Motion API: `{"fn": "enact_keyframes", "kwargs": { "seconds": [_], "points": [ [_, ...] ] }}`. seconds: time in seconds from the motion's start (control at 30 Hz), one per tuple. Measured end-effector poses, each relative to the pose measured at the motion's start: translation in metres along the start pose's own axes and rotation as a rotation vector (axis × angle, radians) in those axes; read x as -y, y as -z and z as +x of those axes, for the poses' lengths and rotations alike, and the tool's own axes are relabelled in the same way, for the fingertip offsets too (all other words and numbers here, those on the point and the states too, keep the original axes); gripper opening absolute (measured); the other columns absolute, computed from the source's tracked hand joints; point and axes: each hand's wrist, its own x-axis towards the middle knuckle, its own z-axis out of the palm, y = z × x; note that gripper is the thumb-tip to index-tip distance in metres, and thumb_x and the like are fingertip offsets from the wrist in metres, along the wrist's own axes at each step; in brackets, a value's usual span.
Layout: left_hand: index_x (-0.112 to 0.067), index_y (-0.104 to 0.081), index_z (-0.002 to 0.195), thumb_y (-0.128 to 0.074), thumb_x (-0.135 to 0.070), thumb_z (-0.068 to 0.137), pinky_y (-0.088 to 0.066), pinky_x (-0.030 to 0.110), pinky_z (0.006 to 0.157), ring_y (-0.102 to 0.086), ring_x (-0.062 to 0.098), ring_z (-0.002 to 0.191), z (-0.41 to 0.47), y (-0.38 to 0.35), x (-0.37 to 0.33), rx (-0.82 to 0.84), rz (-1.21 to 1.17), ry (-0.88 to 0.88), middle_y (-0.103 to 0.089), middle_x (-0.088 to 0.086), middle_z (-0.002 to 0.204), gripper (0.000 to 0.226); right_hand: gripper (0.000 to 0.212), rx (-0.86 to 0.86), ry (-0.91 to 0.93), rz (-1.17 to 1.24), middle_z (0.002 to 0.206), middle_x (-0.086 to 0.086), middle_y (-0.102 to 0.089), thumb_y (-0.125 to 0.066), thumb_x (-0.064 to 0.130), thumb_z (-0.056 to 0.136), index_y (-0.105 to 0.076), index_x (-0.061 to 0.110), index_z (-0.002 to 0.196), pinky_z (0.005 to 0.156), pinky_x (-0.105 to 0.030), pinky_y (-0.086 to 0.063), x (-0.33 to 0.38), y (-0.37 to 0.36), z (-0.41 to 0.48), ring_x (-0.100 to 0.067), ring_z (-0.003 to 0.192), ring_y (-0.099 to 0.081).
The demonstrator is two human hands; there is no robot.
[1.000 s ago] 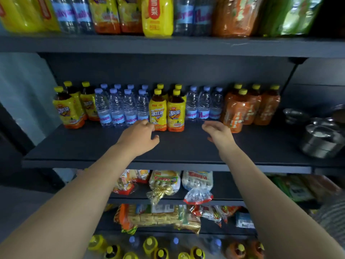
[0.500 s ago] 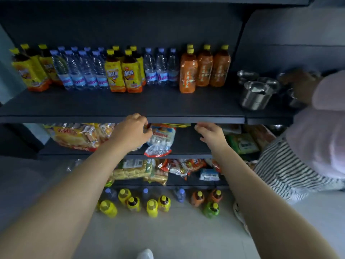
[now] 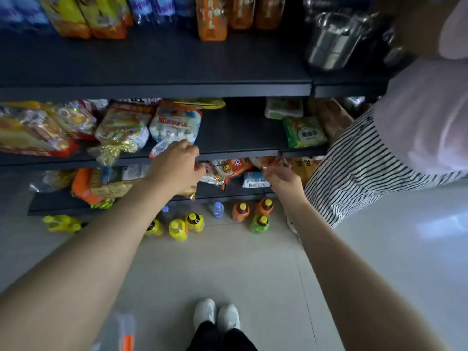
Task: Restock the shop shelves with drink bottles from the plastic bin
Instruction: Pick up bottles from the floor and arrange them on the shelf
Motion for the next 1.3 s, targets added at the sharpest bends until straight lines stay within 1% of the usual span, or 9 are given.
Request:
{"fn": "enact_keyframes", "kwargs": {
  "seconds": [0.1, 0.23, 0.53, 0.67, 0.8, 0.9, 1.03, 1.17, 1.3],
  "points": [
    [-0.005, -0.055, 0.116, -0.048, -0.030, 0.091, -0.045, 0.040, 0.084, -0.047, 0.027, 0.113, 0.008, -0.031, -0.002, 0.016, 0.006, -0.023, -0.053, 0.010, 0.120, 0.037, 0.029, -0.008, -0.042, -0.010, 0.110, -0.006, -0.064, -0.063, 0.015, 0.086, -0.064, 0.005, 0.114, 0.077, -0.023, -0.045, -0.035, 0.003, 0.013, -0.017, 0.099, -0.058],
    [-0.005, -0.055, 0.118, -0.049, -0.032, 0.091, -0.044, 0.040, 0.085, -0.048, 0.028, 0.115, 0.020, -0.073, -0.012, 0.036, 0.010, -0.019, -0.052, 0.011, 0.124, 0.039, 0.026, -0.007, -0.119, -0.006, 0.102, 0.000, -0.063, -0.064, 0.013, 0.086, -0.064, 0.007, 0.112, 0.062, -0.014, -0.041, -0.085, 0.011, 0.034, -0.004, 0.082, -0.055],
    [-0.003, -0.056, 0.115, -0.049, -0.031, 0.089, -0.045, 0.040, 0.080, -0.049, 0.030, 0.110, 0.060, -0.208, -0.042, 0.046, 0.027, 0.030, -0.053, 0.013, 0.121, 0.039, 0.038, 0.046, -0.228, -0.042, 0.109, -0.006, -0.066, -0.071, 0.011, 0.081, -0.062, 0.004, 0.117, 0.082, -0.023, -0.047, -0.233, 0.024, 0.120, -0.019, 0.097, -0.061],
    [-0.002, -0.055, 0.117, -0.051, -0.032, 0.089, -0.047, 0.044, 0.086, -0.050, 0.033, 0.111, 0.083, -0.283, -0.054, 0.072, 0.004, 0.015, -0.053, 0.016, 0.121, 0.042, 0.038, 0.068, -0.207, -0.132, 0.110, -0.011, -0.068, -0.073, 0.014, 0.078, -0.065, 0.003, 0.113, 0.080, -0.025, -0.047, -0.303, 0.022, 0.160, -0.020, 0.099, -0.063],
    [-0.003, -0.053, 0.119, -0.050, -0.031, 0.089, -0.046, 0.042, 0.081, -0.050, 0.034, 0.110, 0.103, -0.354, -0.059, 0.074, 0.014, 0.003, -0.053, 0.017, 0.120, 0.042, 0.037, 0.081, -0.180, -0.220, 0.098, 0.006, -0.061, -0.072, 0.015, 0.080, -0.063, 0.003, 0.114, 0.088, -0.033, -0.047, -0.366, 0.014, 0.189, -0.020, 0.102, -0.059],
    [-0.002, -0.052, 0.122, -0.050, -0.031, 0.090, -0.044, 0.042, 0.082, -0.047, 0.034, 0.113, 0.115, -0.403, -0.056, 0.060, 0.011, -0.012, -0.051, 0.017, 0.124, 0.043, 0.043, 0.066, -0.187, -0.257, 0.111, -0.004, -0.061, -0.073, 0.017, 0.080, -0.059, 0.008, 0.120, 0.085, -0.027, -0.042, -0.409, 0.005, 0.205, -0.019, 0.108, -0.056],
    [-0.002, -0.050, 0.123, -0.048, -0.033, 0.091, -0.045, 0.045, 0.085, -0.046, 0.033, 0.116, 0.128, -0.464, -0.042, 0.053, 0.035, -0.047, -0.047, 0.017, 0.128, 0.044, 0.041, 0.066, -0.139, -0.258, 0.102, 0.005, -0.055, -0.072, 0.015, 0.081, -0.059, 0.011, 0.119, 0.083, -0.027, -0.041, -0.457, -0.015, 0.232, -0.013, 0.103, -0.052],
    [0.000, -0.051, 0.119, -0.050, -0.031, 0.090, -0.046, 0.045, 0.085, -0.046, 0.035, 0.113, 0.147, -0.517, -0.021, 0.033, 0.042, -0.083, -0.046, 0.019, 0.125, 0.042, 0.046, 0.042, -0.089, -0.256, 0.104, 0.004, -0.057, -0.074, 0.019, 0.079, -0.059, 0.014, 0.122, 0.077, -0.021, -0.040, -0.500, -0.037, 0.265, -0.009, 0.096, -0.050],
    [0.000, -0.053, 0.117, -0.051, -0.031, 0.090, -0.043, 0.044, 0.081, -0.047, 0.037, 0.111, 0.167, -0.556, -0.005, -0.024, 0.063, -0.098, -0.047, 0.020, 0.123, 0.041, 0.040, -0.046, -0.039, -0.224, 0.096, 0.006, -0.065, -0.078, 0.028, 0.074, -0.067, 0.022, 0.111, 0.081, -0.032, -0.052, -0.535, -0.051, 0.288, -0.015, 0.093, -0.062]
  ]
}}
